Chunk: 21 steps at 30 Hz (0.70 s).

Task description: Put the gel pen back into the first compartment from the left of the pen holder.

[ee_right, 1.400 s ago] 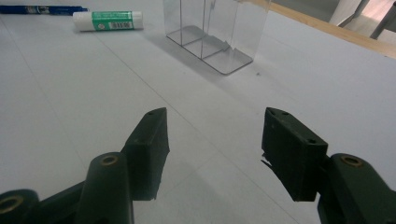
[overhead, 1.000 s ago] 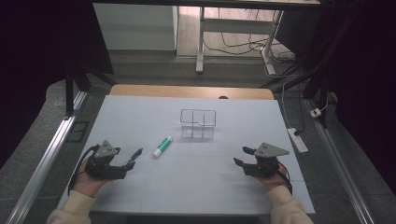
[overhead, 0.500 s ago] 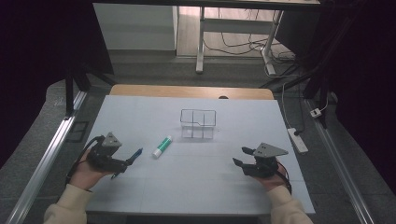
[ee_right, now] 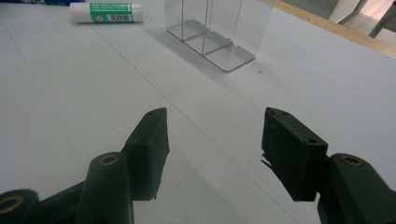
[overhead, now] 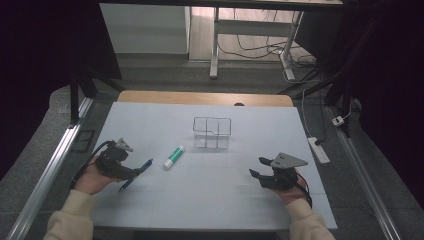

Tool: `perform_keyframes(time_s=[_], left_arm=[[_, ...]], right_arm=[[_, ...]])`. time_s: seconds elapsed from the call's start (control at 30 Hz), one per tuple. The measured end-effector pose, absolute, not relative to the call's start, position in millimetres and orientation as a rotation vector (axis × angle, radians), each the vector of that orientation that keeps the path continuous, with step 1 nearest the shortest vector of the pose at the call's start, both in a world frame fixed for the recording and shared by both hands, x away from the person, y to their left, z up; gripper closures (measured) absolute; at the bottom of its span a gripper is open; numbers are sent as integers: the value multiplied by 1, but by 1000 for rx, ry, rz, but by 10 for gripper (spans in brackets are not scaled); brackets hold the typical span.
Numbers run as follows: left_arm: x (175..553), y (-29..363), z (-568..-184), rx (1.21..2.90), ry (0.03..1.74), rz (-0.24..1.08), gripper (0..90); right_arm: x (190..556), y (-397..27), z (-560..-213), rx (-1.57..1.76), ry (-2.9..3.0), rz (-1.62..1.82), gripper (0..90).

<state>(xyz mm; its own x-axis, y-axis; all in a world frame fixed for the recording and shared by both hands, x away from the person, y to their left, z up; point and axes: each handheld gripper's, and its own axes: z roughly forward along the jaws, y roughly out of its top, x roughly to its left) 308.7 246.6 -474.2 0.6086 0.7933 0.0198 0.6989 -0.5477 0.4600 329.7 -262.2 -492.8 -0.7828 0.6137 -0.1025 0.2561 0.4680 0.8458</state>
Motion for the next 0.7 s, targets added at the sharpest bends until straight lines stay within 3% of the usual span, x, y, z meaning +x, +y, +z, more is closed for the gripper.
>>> perform_keyframes(time_s=[0.43,0.7], left_arm=[[304,253,-500,2536,1204,158,298],[304,255,-507,2570,1212,131,386]], right_arm=[[331,-261,-495,721,2334,1232,408],[332,-261,-495,717,2339,1226,408]])
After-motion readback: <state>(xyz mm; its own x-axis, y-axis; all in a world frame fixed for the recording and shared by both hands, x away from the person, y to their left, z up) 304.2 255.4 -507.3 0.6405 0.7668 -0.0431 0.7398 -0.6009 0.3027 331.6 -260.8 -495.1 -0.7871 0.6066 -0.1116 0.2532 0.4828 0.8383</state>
